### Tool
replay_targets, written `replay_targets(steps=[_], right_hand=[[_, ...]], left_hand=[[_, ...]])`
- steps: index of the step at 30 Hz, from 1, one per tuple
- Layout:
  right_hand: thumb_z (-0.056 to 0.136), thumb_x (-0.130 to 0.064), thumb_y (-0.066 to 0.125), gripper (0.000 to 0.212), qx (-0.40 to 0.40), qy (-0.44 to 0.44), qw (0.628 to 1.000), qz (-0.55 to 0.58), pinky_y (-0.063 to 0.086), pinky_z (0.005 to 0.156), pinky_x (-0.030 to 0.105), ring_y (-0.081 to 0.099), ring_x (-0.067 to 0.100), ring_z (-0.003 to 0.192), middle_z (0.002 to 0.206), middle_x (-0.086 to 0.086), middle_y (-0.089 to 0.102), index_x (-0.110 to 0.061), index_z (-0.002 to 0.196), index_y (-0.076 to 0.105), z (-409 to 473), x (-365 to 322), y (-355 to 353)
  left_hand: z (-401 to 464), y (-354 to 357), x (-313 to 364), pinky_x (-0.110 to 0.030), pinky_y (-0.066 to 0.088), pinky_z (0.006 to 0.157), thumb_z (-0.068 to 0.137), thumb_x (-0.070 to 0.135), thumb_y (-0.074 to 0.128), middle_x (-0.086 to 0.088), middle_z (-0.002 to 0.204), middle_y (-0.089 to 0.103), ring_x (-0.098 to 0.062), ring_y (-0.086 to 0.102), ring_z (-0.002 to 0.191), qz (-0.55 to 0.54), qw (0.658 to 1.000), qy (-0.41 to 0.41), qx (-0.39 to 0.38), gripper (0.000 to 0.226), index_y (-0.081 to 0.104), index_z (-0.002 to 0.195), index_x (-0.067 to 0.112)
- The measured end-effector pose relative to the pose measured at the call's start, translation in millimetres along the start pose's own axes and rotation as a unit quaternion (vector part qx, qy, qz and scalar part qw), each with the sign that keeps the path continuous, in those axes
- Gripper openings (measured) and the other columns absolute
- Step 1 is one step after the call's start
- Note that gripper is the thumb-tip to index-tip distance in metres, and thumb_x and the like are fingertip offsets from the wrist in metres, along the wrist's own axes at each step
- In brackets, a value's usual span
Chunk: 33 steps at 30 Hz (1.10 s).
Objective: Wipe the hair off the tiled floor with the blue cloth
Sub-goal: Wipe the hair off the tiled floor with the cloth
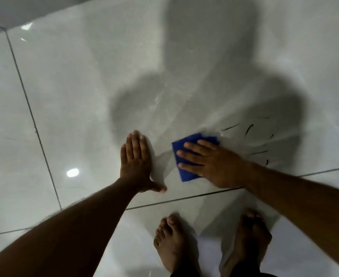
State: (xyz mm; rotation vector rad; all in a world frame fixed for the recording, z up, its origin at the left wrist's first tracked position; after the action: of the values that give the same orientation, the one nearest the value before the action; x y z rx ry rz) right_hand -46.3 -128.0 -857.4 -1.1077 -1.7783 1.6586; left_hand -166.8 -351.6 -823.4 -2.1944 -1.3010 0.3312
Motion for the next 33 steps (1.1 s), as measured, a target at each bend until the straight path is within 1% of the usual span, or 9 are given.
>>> replay_targets(steps=[3,9,13,17,23,25,29,31,33], right_hand=[[0.096,-0.029,0.039,0.064,0.051,0.205,0.977,-0.006,0.015,0.117,0.055,0.02,0.04,0.147,0.162,0.012,0.019,-0.023,0.155,0.015,-43.3,48.4,5.2],[0.096,-0.037,0.036,0.064,0.104,0.637,0.756,0.109,0.011,0.117,0.058,0.009,0.042,0.149,0.164,0.016,0.012,-0.02,0.155,0.016,9.1,-2.5,-5.1],[0.097,-0.036,0.041,0.068,0.043,0.276,0.959,0.04,0.012,0.12,0.055,0.004,0.038,0.151,0.165,0.01,0.009,-0.024,0.156,0.011,-30.9,-15.6,13.5],[0.098,-0.036,0.039,0.064,0.029,0.231,0.973,-0.006,0.011,0.119,0.052,0.008,0.035,0.151,0.164,0.008,0.012,-0.028,0.156,0.013,-104.3,51.4,18.1],[0.097,-0.038,0.036,0.066,0.115,0.736,0.647,0.161,0.01,0.117,0.059,0.006,0.042,0.149,0.164,0.016,0.009,-0.019,0.156,0.014,-30.0,19.1,-7.0],[0.096,-0.038,0.038,0.067,0.096,0.699,0.687,0.175,0.009,0.117,0.059,0.006,0.042,0.149,0.164,0.017,0.01,-0.018,0.156,0.014,-12.4,5.2,-7.9],[0.098,-0.038,0.041,0.063,0.032,0.269,0.962,0.026,0.013,0.119,0.055,0.012,0.039,0.149,0.163,0.011,0.016,-0.023,0.155,0.02,-77.9,24.4,2.2],[0.1,-0.036,0.036,0.06,-0.001,0.206,0.978,-0.026,0.013,0.119,0.054,0.011,0.039,0.149,0.163,0.01,0.013,-0.025,0.156,0.015,-113.0,62.2,6.2],[0.1,-0.035,0.037,0.064,0.034,0.386,0.922,0.012,0.012,0.118,0.055,0.011,0.041,0.149,0.164,0.013,0.011,-0.024,0.156,0.008,-127.8,86.6,9.0]], left_hand=[[2.8,0.8,0.6,-0.049,-0.029,0.108,0.027,0.09,0.069,-0.02,0.132,-0.062,-0.035,-0.056,0.125,0.001,1.0,-0.001,-0.002,0.18,-0.05,0.13,0.002],[0.3,-2.0,7.4,-0.054,-0.019,0.114,0.031,0.086,0.074,-0.024,0.131,-0.06,-0.04,-0.054,0.123,0.01,1.0,-0.017,0.0,0.18,-0.055,0.122,0.0],[-3.1,-13.1,22.9,-0.051,-0.015,0.116,0.025,0.072,0.086,-0.03,0.15,-0.038,-0.043,-0.036,0.138,0.003,0.999,-0.042,0.032,0.185,-0.048,0.129,-0.002],[-2.9,-20.6,34.1,-0.049,-0.014,0.118,0.019,0.059,0.094,-0.029,0.153,-0.034,-0.041,-0.032,0.142,-0.033,0.997,-0.054,0.036,0.188,-0.035,0.14,-0.004],[4.0,-21.7,40.0,-0.051,-0.013,0.118,0.008,0.064,0.09,-0.03,0.152,-0.035,-0.042,-0.033,0.141,0.015,0.999,-0.019,0.029,0.194,-0.035,0.14,-0.003],[7.0,-24.2,47.6,-0.049,-0.014,0.118,0.006,0.068,0.087,-0.028,0.151,-0.036,-0.042,-0.032,0.142,0.06,0.997,0.022,0.031,0.195,-0.036,0.14,-0.002],[10.5,-25.0,58.2,-0.047,-0.014,0.118,0.01,0.063,0.091,-0.023,0.148,-0.044,-0.04,-0.037,0.139,0.078,0.995,0.06,0.011,0.194,-0.043,0.137,0.002],[11.5,-24.1,57.3,-0.047,-0.013,0.118,0.01,0.063,0.09,-0.023,0.148,-0.044,-0.039,-0.039,0.138,0.078,0.995,0.061,0.004,0.194,-0.042,0.138,0.002],[11.8,-24.4,56.7,-0.045,-0.013,0.118,0.009,0.062,0.091,-0.021,0.149,-0.045,-0.037,-0.04,0.138,0.075,0.996,0.057,0.002,0.194,-0.043,0.137,0.003]])
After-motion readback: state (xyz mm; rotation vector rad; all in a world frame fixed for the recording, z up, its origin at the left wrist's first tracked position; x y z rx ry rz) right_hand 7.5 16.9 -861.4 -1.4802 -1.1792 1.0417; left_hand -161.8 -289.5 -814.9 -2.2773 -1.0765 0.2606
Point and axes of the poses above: each hand's wrist, its own z-axis towards the middle knuckle, its own y-axis out of the palm, x = y × z, the point moved 2 cm from there along z, towards the middle knuckle
